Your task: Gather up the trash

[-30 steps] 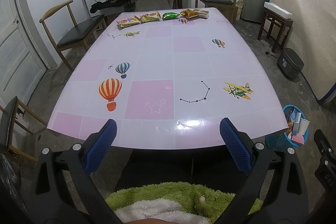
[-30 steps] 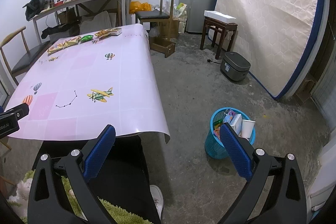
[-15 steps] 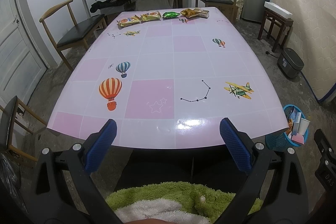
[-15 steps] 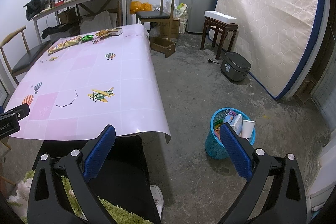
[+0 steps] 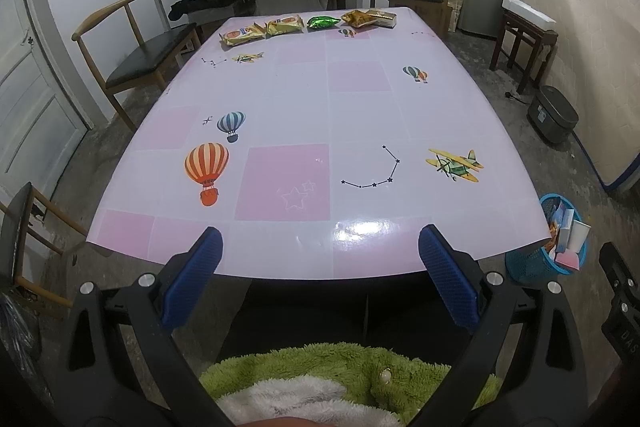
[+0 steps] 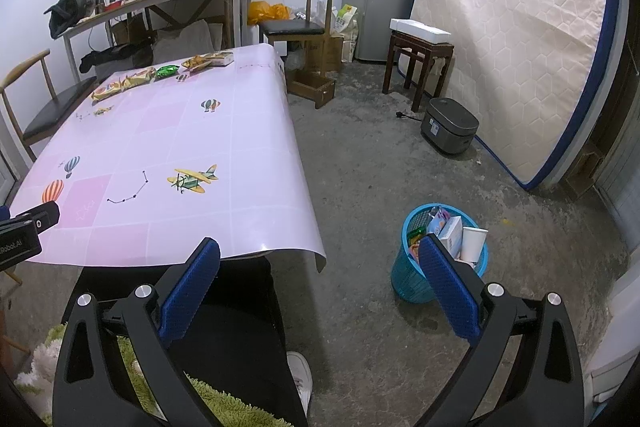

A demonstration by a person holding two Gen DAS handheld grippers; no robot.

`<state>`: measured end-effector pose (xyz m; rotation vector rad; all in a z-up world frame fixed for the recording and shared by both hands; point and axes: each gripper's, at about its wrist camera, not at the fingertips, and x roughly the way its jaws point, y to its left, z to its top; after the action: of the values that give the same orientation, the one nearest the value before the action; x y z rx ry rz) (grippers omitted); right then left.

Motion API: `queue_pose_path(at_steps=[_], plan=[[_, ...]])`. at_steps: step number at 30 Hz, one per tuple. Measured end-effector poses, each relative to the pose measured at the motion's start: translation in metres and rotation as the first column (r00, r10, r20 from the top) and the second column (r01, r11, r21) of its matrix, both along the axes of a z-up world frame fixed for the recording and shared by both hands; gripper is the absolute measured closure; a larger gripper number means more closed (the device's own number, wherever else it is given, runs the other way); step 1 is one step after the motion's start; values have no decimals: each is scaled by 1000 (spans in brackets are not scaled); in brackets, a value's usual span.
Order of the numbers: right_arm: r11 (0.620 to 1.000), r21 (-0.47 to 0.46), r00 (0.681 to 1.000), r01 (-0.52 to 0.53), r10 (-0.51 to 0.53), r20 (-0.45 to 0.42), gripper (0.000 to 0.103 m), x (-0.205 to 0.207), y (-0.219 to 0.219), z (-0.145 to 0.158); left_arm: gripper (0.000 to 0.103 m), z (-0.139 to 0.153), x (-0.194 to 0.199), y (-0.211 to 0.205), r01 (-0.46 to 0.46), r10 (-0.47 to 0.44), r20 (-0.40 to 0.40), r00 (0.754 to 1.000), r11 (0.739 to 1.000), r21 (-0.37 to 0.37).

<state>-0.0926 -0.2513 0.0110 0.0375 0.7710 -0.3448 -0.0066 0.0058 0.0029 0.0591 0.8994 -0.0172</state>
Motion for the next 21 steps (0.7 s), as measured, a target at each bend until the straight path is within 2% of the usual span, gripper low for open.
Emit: queue_pose_path(at_steps=[21], plan=[[1000, 2, 1000, -2, 2, 1, 6, 0, 1, 0, 9, 1, 1, -1, 2, -2, -3, 1000, 1000, 1]])
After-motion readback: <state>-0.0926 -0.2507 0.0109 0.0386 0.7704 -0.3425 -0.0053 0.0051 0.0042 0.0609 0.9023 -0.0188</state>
